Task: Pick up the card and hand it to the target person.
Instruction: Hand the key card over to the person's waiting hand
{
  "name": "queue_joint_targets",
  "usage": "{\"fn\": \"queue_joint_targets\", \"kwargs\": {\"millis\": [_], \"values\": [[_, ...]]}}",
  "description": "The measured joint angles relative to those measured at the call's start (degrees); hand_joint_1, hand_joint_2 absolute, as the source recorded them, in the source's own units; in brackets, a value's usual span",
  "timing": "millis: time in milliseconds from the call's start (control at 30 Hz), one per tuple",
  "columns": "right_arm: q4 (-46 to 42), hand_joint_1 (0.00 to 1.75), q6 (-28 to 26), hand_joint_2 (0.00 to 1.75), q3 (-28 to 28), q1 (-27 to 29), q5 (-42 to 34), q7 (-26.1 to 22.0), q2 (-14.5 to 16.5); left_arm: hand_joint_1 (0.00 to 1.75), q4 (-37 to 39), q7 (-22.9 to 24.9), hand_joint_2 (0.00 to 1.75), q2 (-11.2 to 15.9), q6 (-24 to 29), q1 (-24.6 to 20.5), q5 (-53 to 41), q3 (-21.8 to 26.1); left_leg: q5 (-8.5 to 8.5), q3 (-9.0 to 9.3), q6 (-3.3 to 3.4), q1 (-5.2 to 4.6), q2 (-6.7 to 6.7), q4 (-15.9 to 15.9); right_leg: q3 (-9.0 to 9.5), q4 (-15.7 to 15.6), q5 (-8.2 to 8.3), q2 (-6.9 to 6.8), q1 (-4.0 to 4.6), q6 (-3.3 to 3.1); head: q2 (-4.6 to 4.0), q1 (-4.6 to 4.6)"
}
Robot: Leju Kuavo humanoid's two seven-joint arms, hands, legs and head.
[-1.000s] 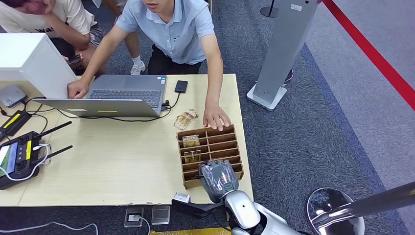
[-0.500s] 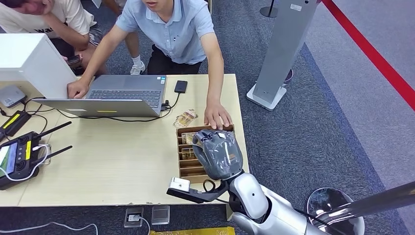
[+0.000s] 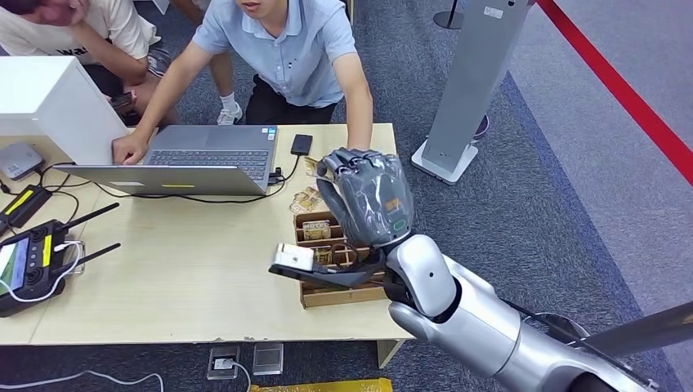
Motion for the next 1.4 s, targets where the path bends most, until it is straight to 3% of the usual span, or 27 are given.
{"fn": "queue_joint_targets", "kwargs": {"millis": [367, 767, 800, 933, 1200, 1400], "values": [[14.8, 1.75, 3.5, 1.75, 2.0, -6.6, -4.3, -2.2, 5.3, 0.0, -0.7, 0.7, 1.75, 0.7, 0.0, 0.1, 2.1, -3.8, 0.0, -0.05, 0.0, 0.0, -0.04, 0.0, -0.03, 0.0, -0.01, -0.03, 0.0, 0.0, 0.0, 0.04], [23.4, 1.75, 3.2, 1.75, 4.2, -8.5, -7.4, -2.5, 7.4, 0.0, -1.3, -0.9, 1.75, 1.5, -0.1, 0.3, 5.8, -6.2, 0.0, -0.05, 0.0, 0.0, -0.03, 0.0, -0.04, 0.0, -0.01, -0.03, 0.0, 0.0, 0.0, 0.02], [23.8, 1.68, 3.1, 1.75, 4.4, -8.5, -7.4, -2.4, 7.4, 0.0, -1.3, -1.1, 1.75, 1.6, -0.1, 0.3, 6.0, -6.3, 0.0, -0.05, 0.0, 0.0, -0.03, 0.0, -0.04, 0.0, -0.01, -0.03, 0.0, 0.0, 0.0, 0.02], [25.0, 0.0, 3.0, 1.75, 4.9, -8.8, -7.4, -2.1, 7.5, 0.0, -1.4, -1.4, 1.75, 1.7, -0.1, 0.3, 6.8, -6.8, 0.0, -0.04, 0.0, 0.0, -0.03, 0.0, -0.04, 0.0, -0.01, -0.03, 0.0, 0.0, 0.0, 0.02], [26.7, 0.0, 1.4, 1.75, 5.6, -9.0, -10.9, -2.6, 8.1, 0.0, -1.3, -2.4, 1.75, 1.8, 0.0, 0.2, 7.6, -7.6, 0.0, -0.04, 0.0, 0.0, -0.03, 0.0, -0.05, 0.0, -0.01, -0.03, 0.0, 0.0, 0.0, 0.01], [25.5, 0.0, -2.4, 1.75, 5.2, -7.9, -19.7, -5.4, 8.0, 0.0, -0.5, -3.3, 1.75, 1.8, 0.0, -0.3, 7.3, -7.6, 0.0, -0.03, 0.0, 0.0, -0.03, 0.0, -0.06, 0.0, -0.01, -0.02, 0.0, 0.0, 0.0, 0.02]]}}
